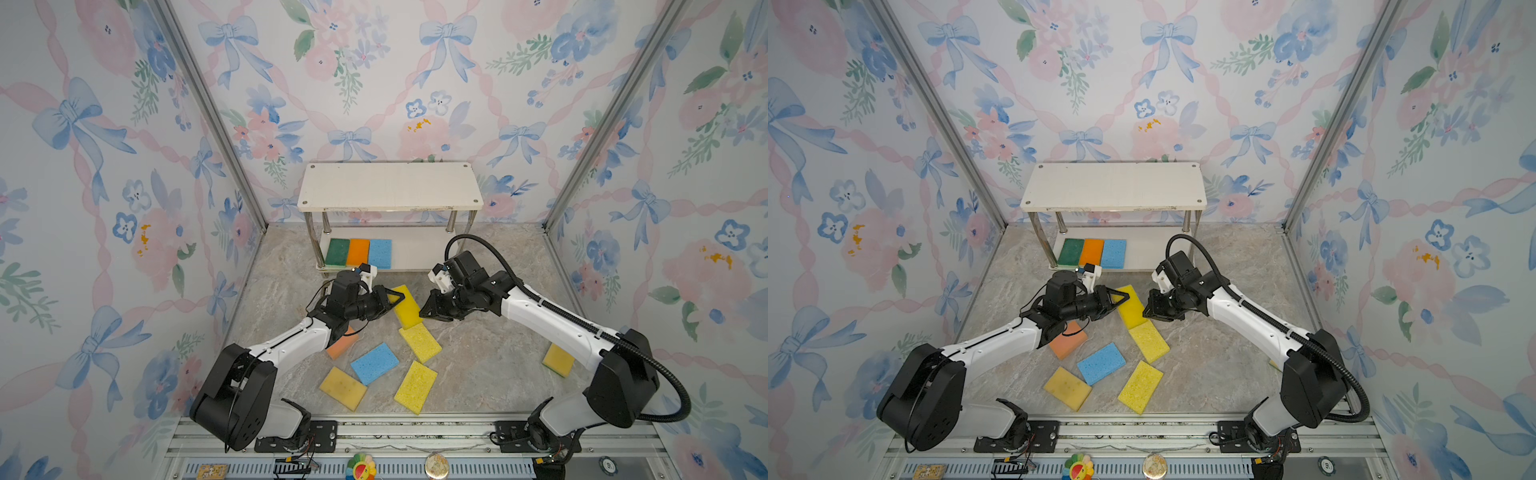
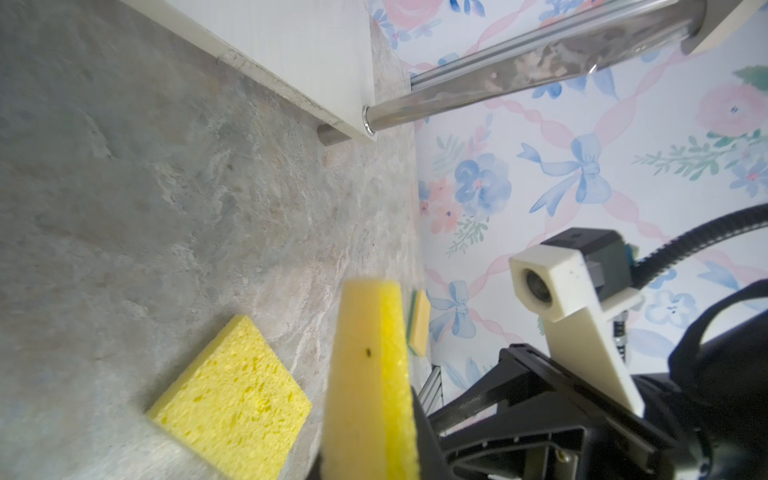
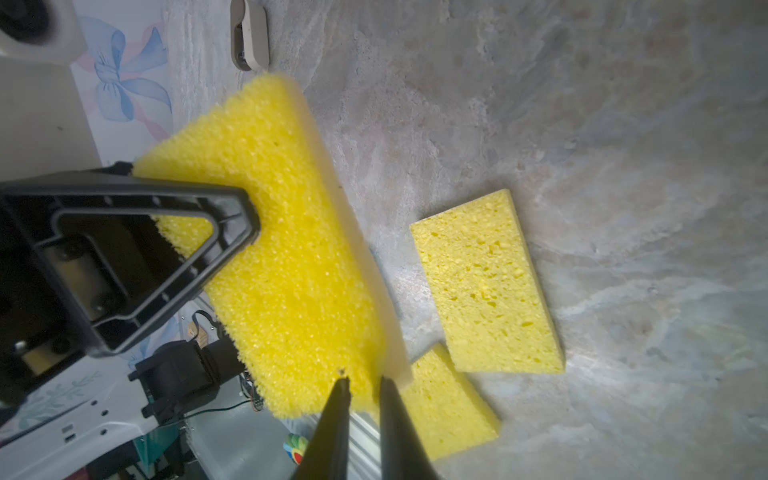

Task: Place and organize the cleaning sponges onto the shelf
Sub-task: 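Lift the thick yellow sponge upright toward the left gripper, then hold the yellow sponge upright beside the left gripper while the left gripper approaches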

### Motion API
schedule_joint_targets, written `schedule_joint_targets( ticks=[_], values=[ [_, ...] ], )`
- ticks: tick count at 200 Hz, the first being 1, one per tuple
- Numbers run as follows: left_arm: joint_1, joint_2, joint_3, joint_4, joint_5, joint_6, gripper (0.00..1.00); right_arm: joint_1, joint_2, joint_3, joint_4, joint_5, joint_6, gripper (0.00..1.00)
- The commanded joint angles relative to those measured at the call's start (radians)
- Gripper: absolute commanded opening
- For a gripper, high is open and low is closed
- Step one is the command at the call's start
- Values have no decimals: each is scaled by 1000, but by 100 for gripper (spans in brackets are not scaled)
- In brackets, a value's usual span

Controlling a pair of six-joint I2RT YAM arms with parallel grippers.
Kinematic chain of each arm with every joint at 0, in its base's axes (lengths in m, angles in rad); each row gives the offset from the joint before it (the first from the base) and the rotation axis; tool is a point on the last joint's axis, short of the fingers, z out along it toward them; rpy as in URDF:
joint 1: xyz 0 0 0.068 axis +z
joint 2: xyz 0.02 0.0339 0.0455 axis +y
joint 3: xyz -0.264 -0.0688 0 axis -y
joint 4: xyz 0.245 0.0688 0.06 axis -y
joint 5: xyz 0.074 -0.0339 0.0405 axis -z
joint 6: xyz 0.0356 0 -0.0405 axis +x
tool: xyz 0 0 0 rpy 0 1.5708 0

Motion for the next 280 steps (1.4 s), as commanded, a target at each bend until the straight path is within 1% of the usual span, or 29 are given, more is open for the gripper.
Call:
schedule_joint_targets(
  ticks=[1, 5, 8, 13, 24, 40, 57, 80, 118, 163, 209, 249, 263, 280],
  values=[
    [17, -6, 29, -19, 29, 56, 0, -10, -32, 23, -45, -13, -18, 35],
    [23, -2, 33, -17, 45, 62, 0, -15, -37, 21, -49, -19, -18, 39],
    [26, 1, 36, -18, 58, 68, 0, -22, -40, 19, -51, -28, -48, 42],
    [28, 12, 43, -18, 85, 79, 0, -33, -44, 18, -52, -49, -61, 46],
    [38, 33, 65, -25, 145, 101, 0, -52, -47, 23, -70, -83, -89, 51],
    [42, 61, 86, -30, 221, 111, 0, -55, -37, 45, -117, -96, -157, 56],
    [43, 74, 103, -33, 268, 119, 0, -56, -29, 54, -123, -121, -184, 57],
    [45, 71, 112, -39, 286, 124, 0, -58, -36, 28, -49, -151, -156, 57],
    [57, 63, 119, -39, 315, 119, 0, -57, -37, -23, 62, -202, -101, 53],
    [91, 51, 127, -23, 355, 104, 0, -54, -33, -59, 115, -232, -77, 51],
    [132, 40, 125, -14, 384, 92, 0, -50, -44, -107, 167, -237, -46, 47],
    [140, 34, 116, -11, 391, 88, 0, -49, -45, -106, 179, -214, -34, 35],
    [139, 32, 114, -9, 395, 86, 0, -46, -40, -106, 203, -226, -31, 35],
    [140, 30, 114, -1, 398, 78, 0, -43, -36, -111, 236, -247, 5, 44]
  ],
)
